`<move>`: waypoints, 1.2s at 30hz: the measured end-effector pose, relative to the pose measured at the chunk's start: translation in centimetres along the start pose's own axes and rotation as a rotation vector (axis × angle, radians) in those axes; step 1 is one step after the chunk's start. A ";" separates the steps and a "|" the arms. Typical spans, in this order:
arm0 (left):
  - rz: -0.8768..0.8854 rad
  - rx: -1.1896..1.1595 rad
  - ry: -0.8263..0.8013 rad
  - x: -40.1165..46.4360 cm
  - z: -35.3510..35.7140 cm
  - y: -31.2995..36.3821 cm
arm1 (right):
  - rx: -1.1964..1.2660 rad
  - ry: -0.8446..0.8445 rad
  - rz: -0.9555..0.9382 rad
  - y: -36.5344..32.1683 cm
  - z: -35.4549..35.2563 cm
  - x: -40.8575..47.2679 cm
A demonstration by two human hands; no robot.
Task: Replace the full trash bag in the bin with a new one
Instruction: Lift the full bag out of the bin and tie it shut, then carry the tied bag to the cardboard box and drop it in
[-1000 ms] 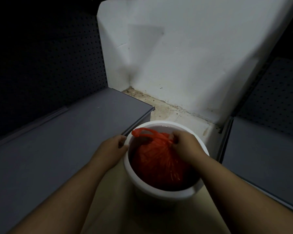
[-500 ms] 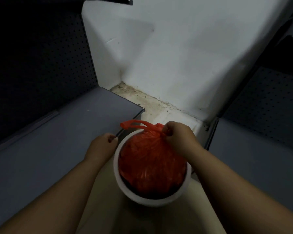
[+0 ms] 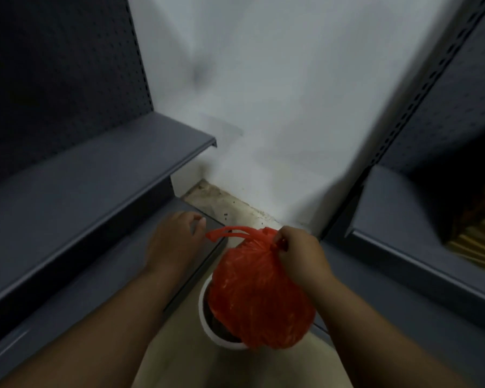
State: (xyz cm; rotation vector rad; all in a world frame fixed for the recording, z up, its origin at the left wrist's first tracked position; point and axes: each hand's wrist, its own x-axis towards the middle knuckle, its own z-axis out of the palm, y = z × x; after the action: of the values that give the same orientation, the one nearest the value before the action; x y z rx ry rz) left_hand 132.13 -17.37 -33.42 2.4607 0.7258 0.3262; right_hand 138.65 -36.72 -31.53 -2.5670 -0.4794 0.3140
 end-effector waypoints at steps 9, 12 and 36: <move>0.382 0.057 -0.038 -2.5 -11.7 12.6 | 0.029 0.198 0.168 -5.0 -14.1 -11.6; 0.556 -0.002 -0.085 -5.1 -13.7 16.0 | 0.032 0.307 0.273 -5.5 -16.6 -17.3; 1.791 -0.308 -0.776 -69.3 -20.7 30.9 | 0.058 1.043 1.509 -8.6 -11.9 -88.4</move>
State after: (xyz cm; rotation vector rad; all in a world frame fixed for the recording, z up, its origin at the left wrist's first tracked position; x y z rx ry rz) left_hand 80.44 -68.92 -4.04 1.9220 -1.7535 0.0252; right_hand 59.43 -69.53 -5.67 -2.0745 1.7683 -0.5265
